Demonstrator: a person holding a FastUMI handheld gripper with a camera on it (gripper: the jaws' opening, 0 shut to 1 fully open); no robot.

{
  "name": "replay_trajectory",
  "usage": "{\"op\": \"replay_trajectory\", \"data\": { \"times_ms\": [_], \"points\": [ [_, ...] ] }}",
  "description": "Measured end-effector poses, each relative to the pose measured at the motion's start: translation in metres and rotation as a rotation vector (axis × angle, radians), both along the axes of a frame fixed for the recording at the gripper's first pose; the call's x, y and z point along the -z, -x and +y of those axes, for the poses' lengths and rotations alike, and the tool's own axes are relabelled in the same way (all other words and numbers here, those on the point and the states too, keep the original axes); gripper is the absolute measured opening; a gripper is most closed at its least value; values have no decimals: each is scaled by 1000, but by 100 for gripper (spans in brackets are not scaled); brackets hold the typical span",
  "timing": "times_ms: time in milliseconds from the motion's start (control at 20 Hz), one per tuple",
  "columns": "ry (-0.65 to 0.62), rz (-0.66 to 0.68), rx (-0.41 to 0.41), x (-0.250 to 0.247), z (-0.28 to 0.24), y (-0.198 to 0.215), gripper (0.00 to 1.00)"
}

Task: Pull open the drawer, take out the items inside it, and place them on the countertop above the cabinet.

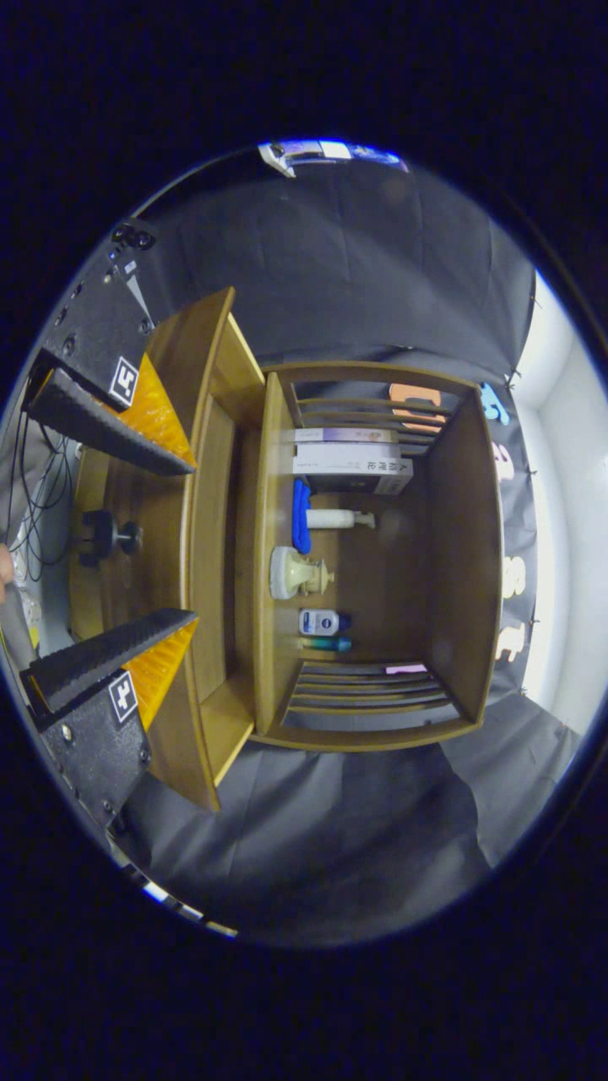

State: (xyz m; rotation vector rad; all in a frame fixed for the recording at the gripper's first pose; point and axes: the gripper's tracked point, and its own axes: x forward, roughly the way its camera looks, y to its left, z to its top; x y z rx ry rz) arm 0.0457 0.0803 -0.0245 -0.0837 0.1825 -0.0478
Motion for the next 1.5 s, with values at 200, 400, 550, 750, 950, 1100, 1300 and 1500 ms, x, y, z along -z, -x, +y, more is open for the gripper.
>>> {"op": "replay_trajectory", "data": {
  "times_ms": [200,400,550,750,950,1100,1300,1500],
  "points": [
    [-1,21,11,20,1,-3,99],
    [-12,45,35,35,3,-15,99],
    [-20,54,68,42,-1,-24,99],
    [-17,74,126,54,-9,-34,99],
    [-34,59,106,58,-3,-39,97],
    [-27,50,93,57,-4,-39,96],
    [-34,32,93,55,-3,-42,96],
    [-22,-6,106,48,2,-54,96]
  ]
}}
